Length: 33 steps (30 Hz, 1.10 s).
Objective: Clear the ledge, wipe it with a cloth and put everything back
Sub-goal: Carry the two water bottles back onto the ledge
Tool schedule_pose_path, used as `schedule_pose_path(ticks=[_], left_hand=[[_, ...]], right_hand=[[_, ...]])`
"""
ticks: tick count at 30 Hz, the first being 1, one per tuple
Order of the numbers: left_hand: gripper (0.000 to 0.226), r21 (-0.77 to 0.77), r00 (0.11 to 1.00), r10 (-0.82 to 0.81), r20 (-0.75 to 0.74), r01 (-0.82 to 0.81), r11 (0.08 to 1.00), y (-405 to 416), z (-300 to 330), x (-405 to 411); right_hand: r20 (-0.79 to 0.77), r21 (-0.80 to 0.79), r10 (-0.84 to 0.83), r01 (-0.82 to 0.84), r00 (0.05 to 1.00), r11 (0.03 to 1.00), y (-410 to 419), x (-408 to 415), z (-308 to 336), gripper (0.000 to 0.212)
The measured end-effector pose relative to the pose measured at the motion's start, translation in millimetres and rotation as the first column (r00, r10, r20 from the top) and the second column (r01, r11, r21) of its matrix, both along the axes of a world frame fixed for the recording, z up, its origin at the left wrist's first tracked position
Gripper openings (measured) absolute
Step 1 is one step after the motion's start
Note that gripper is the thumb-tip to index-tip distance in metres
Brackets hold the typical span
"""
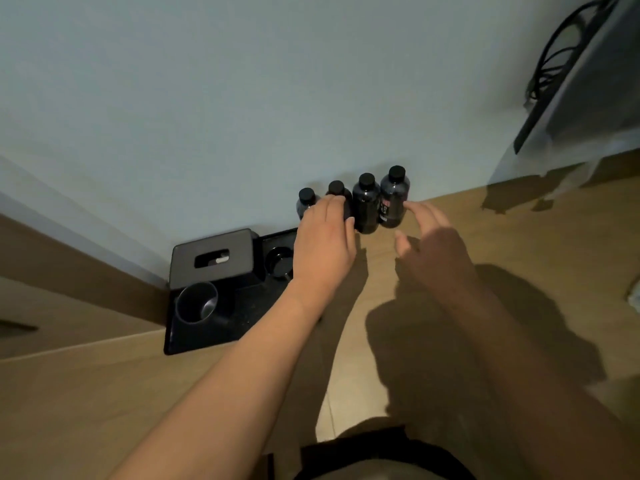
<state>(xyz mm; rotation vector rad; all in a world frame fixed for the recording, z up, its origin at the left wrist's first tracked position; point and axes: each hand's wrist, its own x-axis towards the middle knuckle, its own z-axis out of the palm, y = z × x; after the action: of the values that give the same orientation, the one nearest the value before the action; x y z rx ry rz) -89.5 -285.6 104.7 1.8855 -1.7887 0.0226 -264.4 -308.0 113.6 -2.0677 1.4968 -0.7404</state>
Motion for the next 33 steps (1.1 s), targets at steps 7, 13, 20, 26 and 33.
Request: schedule_pose_path(ticks=[7, 13, 20, 26, 33], left_hand=[[0.034, 0.025, 0.989, -0.133, -0.069, 0.135, 0.991, 47.0, 3.5, -29.1], [0.036, 0.054, 0.940, -0.338, -0.052, 0.341, 0.939, 72.5, 10.6, -114.8], [0.042, 0.095, 0.810, -0.587, 0.002, 0.584, 0.806, 101.9, 16.5, -278.8], [0.037, 0.092, 0.658, -0.753, 0.002, 0.750, 0.655, 146.0, 11.6, -447.8], [0.037, 0.048, 0.452, -0.892, 0.002, 0.891, 0.452, 212.2, 31.2, -610.7]], right_hand=[[-0.045, 0.046, -0.182, 0.184, 0.982, 0.982, 90.8, -32.9, 10.6, 0.047], [-0.060, 0.051, -0.407, 0.410, 0.911, 0.911, 154.6, -113.3, 13.4, 0.048], [-0.083, 0.070, -0.647, 0.652, 0.758, 0.755, 230.4, -250.7, 14.9, 0.048], [-0.066, 0.130, -0.777, 0.777, 0.627, 0.616, 311.4, -396.0, 16.0, 0.051], [-0.063, 0.068, -0.907, 0.908, 0.417, 0.413, 391.1, -529.3, 26.9, 0.050]])
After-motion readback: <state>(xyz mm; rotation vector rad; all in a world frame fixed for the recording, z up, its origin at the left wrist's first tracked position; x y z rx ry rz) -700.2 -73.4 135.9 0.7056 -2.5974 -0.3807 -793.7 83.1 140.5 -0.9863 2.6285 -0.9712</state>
